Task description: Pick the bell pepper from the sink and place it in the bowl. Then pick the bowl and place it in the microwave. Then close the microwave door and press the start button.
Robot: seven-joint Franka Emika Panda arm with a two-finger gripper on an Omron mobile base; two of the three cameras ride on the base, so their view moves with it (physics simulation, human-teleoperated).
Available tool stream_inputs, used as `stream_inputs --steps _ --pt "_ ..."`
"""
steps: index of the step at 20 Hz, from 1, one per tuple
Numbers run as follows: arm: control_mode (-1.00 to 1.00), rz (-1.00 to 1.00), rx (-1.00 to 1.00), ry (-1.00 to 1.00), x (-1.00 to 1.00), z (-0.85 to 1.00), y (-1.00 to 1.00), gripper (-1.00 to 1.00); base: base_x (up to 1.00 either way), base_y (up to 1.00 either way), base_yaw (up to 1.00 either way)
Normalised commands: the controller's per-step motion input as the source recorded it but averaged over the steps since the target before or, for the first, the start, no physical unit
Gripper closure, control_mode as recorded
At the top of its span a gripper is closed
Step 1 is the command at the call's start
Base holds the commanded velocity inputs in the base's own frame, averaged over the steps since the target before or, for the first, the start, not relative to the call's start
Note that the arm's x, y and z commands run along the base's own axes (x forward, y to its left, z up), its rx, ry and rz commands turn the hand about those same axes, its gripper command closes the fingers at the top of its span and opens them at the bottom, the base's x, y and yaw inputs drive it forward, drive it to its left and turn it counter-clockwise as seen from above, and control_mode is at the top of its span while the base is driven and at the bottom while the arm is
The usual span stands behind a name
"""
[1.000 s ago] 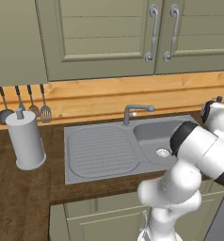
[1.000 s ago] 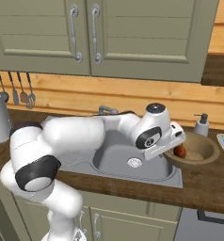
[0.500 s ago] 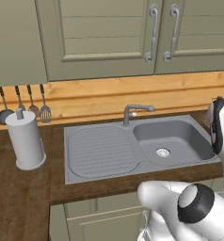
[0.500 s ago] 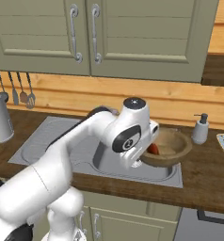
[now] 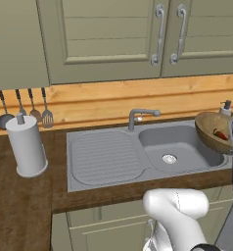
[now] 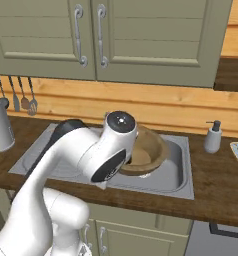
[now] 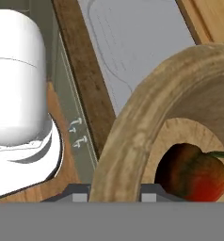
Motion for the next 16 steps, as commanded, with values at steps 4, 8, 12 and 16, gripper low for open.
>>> stream_inputs --steps 4,8,12,16 --pt "-1.0 0.23 0.0 0.01 -0.41 0.71 0.93 1.0 0.0 0.0 0.0" --pt "-1.0 0.18 0.0 0.03 -0.41 0.52 0.66 1.0 0.0 0.0 0.0" --pt "-1.0 0.06 -0.06 -0.1 -0.09 0.21 0.39 1.0 0.0 0.0 0.0" --pt "-1.0 0.0 -0.16 -0.13 0.0 0.28 0.75 1.0 0.0 0.0 0.0"
